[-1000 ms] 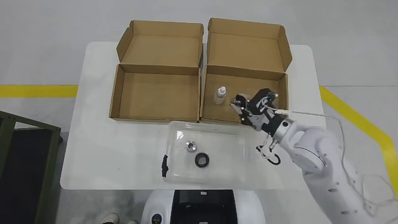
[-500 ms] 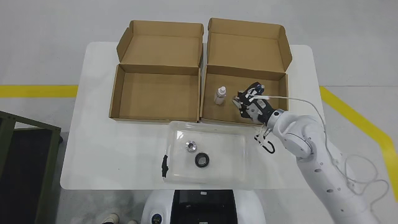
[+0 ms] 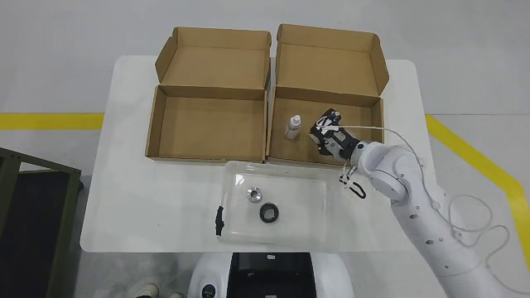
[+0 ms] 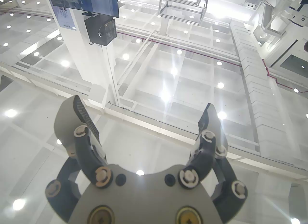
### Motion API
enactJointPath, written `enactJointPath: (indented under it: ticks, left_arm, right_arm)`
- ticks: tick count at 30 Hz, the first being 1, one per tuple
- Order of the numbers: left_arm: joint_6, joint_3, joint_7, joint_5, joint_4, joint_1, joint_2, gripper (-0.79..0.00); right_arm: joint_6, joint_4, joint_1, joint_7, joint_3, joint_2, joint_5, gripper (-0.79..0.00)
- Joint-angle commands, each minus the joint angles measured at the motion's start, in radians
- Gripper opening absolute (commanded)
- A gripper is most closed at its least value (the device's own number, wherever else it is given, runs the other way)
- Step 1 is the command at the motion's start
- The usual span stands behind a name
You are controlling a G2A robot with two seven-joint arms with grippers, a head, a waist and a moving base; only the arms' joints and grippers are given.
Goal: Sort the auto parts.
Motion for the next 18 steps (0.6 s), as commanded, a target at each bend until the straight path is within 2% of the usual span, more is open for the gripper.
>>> enactJointPath:
  ticks: [1,12,16,18]
  left_arm:
    - [0.0,0.0,0.0,0.0,0.0,0.0,0.0,0.0]
    - [0.0,0.0,0.0,0.0,0.0,0.0,0.0,0.0]
    - [0.0,0.0,0.0,0.0,0.0,0.0,0.0,0.0]
    - [0.0,0.0,0.0,0.0,0.0,0.0,0.0,0.0]
  right_arm:
    - [-0.004,0.009,0.007,0.004,-0.006,-0.001,-0.004,-0.785]
    - [-0.006,0.047,0.041,0.026,-0.048,-0.012,-0.026,-0.785]
    - [-0.003,0.065,0.049,0.026,-0.061,-0.016,-0.031,-0.745]
    - [0.0,0.07,0.052,0.026,-0.065,-0.018,-0.032,-0.68]
